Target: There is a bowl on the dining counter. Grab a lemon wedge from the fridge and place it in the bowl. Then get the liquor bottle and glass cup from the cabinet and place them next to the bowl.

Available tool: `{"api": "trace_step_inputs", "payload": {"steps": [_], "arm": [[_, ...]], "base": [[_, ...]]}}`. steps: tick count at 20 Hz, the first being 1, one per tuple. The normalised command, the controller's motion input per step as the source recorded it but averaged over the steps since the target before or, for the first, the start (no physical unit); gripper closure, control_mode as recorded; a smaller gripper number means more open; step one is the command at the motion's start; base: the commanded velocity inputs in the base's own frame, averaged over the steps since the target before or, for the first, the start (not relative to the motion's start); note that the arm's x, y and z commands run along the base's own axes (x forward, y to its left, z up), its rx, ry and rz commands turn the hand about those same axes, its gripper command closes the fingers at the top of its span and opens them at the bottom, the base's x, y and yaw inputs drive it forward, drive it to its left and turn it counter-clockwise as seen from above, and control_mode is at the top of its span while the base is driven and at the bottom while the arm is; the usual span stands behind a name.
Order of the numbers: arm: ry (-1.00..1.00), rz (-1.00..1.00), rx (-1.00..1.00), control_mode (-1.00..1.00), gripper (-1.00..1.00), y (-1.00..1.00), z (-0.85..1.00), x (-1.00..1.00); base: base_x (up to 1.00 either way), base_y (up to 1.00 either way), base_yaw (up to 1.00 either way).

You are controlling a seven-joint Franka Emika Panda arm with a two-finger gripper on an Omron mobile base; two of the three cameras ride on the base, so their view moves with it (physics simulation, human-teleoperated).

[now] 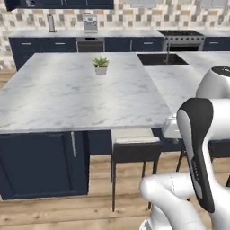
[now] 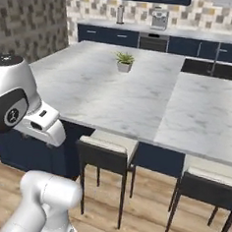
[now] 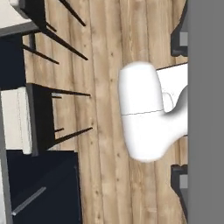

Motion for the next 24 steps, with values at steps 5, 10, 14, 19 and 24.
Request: {"api": "trace_step_inputs", "payload": {"steps": [5, 10, 14, 19, 24], "arm": [[0.00, 0.00, 0.00, 1.00, -1.00, 0.00, 0.00, 0.00], [0.00, 0.00, 0.00, 1.00, -1.00, 0.00, 0.00, 0.00], [0.00, 0.00, 0.00, 1.00, -1.00, 0.00, 0.00, 0.00], [0.00, 0.00, 0.00, 1.00, -1.00, 0.00, 0.00, 0.00], [0.00, 0.00, 0.00, 1.00, -1.00, 0.00, 0.00, 0.00]], "base": [[0.00, 1.00, 0.55], [0.21, 1.00, 0.50], [0.57, 1.00, 0.41], [0.80, 1.00, 0.36], [0.99, 1.00, 0.29]]}}
